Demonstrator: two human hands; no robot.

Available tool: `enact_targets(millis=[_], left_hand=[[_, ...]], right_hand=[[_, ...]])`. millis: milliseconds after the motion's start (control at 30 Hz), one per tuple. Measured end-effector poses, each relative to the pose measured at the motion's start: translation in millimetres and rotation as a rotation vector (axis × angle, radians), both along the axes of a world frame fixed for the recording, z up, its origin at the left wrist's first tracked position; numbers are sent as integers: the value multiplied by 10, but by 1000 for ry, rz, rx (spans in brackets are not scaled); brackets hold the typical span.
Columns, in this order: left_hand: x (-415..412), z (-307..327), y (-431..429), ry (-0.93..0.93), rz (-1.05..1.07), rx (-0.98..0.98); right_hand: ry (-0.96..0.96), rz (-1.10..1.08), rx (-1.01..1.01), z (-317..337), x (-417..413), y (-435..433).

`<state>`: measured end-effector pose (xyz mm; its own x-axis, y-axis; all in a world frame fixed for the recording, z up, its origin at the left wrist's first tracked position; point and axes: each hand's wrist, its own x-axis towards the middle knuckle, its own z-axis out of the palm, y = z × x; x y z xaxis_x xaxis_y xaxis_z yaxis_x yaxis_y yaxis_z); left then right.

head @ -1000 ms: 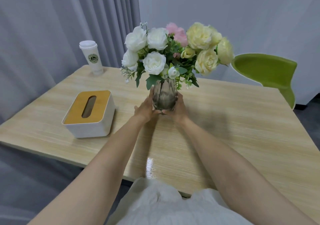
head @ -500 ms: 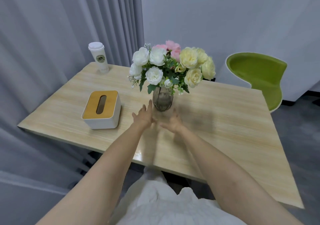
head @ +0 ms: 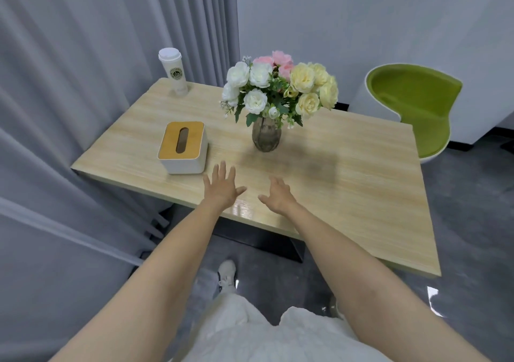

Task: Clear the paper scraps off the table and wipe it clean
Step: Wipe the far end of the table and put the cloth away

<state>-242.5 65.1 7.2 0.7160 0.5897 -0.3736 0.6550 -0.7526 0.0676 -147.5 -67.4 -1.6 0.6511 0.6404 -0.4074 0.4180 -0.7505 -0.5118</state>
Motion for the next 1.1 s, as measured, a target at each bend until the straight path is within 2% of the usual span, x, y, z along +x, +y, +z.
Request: enact_targets(millis=[233,367,500,633,800,967,1033,1100], left_hand=[[-265,-12,546,-106,79,116],[-411,-31,1184,-192,163,127],[-480,-87,1902,-285,239,50],[-353,-198,2519,-291,332,-211],[-255,-333,2817,-377,388,-549],[-152,-400,3022,-486,442,-704],[-108,-394,3151,-519,442,-848],[-39,-342,3273,-606,512,-942]], right_hand=[[-30,21,25,99,-88,530],[51,4,-1,31,-120,1130],[193,-124,72,-12,-200,1800],[306,-345,177,-72,-231,2346],[358,-545,240,-187,-226,2639],[351,-449,235,-179,-97,2900],[448,-547,323,-156,-50,3028],[666,-698,419,-161,0,3128]])
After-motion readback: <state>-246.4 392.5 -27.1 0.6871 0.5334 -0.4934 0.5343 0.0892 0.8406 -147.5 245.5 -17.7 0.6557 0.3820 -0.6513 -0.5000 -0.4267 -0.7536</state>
